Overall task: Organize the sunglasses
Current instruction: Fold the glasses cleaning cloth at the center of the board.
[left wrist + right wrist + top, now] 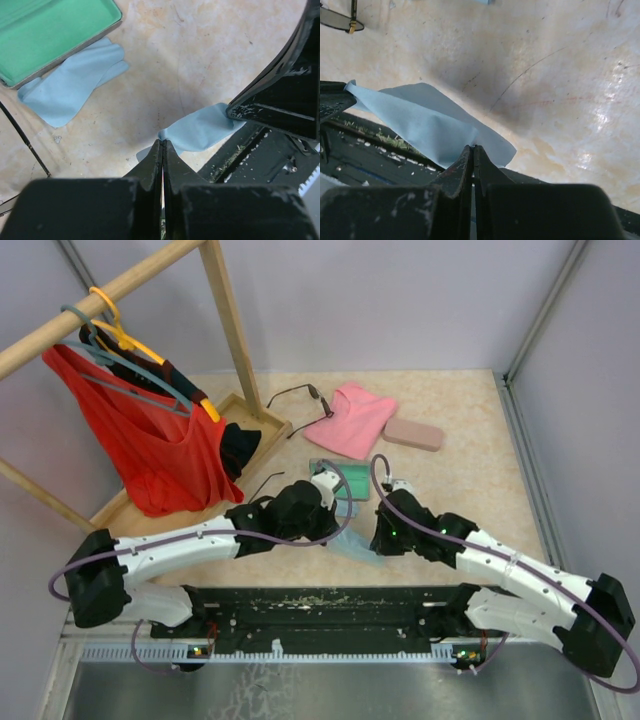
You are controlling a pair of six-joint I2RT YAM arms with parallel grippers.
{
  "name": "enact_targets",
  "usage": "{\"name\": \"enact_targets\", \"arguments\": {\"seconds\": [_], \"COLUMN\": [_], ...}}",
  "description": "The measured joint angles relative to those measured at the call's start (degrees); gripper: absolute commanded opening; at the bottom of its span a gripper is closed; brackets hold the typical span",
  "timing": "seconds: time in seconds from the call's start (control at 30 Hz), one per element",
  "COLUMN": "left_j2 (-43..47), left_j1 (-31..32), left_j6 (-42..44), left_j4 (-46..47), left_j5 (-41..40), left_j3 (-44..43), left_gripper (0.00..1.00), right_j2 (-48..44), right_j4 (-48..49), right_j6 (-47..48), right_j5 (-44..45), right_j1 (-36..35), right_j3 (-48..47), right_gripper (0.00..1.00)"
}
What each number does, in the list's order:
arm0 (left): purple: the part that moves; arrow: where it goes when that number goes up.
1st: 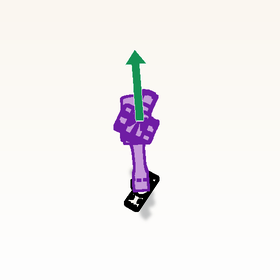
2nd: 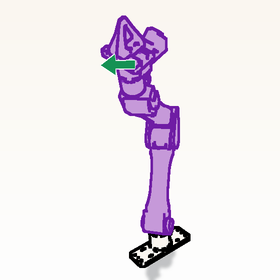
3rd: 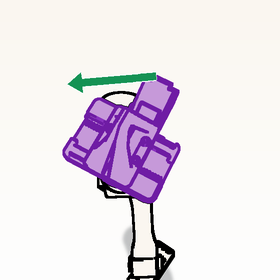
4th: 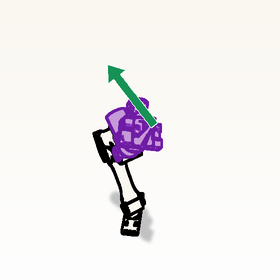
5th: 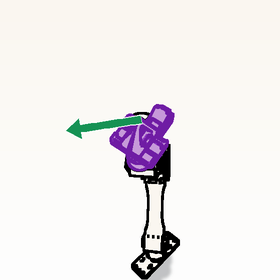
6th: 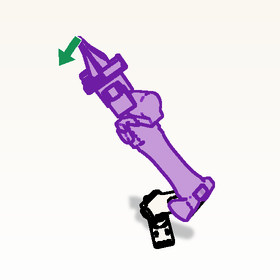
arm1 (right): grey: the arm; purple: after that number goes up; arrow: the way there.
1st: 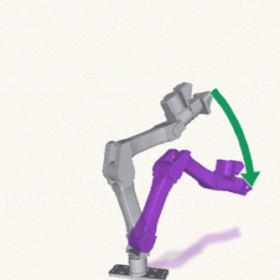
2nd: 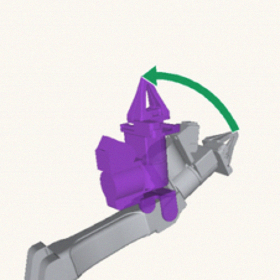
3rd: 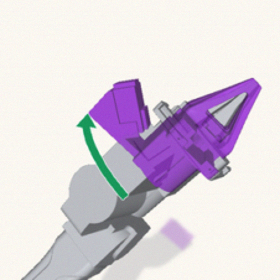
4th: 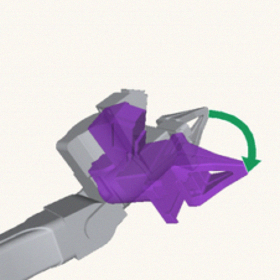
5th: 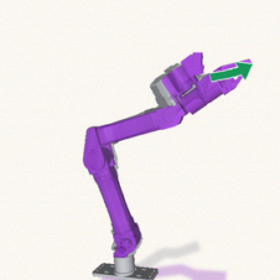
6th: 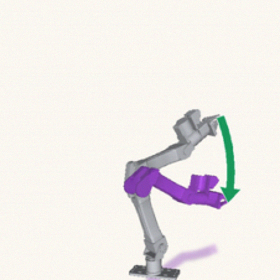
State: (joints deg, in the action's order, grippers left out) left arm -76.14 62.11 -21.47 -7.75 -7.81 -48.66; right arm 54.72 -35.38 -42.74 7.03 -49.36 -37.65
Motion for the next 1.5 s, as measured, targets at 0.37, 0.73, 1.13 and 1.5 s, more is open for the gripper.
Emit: {"name": "enact_targets", "arguments": {"seconds": [0.37, 0.73, 1.13, 1.5], "left_j2": [-2.0, -10.3, -15.3, -15.4], "left_j1": [-0.1, -3.2, -5.7, -5.7], "left_j6": [1.0, 3.7, 9.5, 11.3], "left_j4": [-6.7, 4.5, 14.8, 19.5], "left_j5": [3.1, 3.0, 3.2, 9.1], "left_j3": [-4.2, 0.2, 0.2, 4.4], "left_gripper": [0.01, 0.01, 0.01, 0.01], "right_j2": [1.1, 10.5, 9.0, 3.1], "right_j4": [-2.2, 10.4, 20.6, 21.1], "right_j6": [-2.3, -1.6, 0.1, -0.9], "right_j5": [-3.7, 8.8, 19.7, 18.6], "right_j1": [-0.2, 0.0, 0.5, 0.7], "right_j3": [-1.0, 2.9, 8.4, 12.7], "right_gripper": [0.00, 0.00, 0.01, 0.10]}}
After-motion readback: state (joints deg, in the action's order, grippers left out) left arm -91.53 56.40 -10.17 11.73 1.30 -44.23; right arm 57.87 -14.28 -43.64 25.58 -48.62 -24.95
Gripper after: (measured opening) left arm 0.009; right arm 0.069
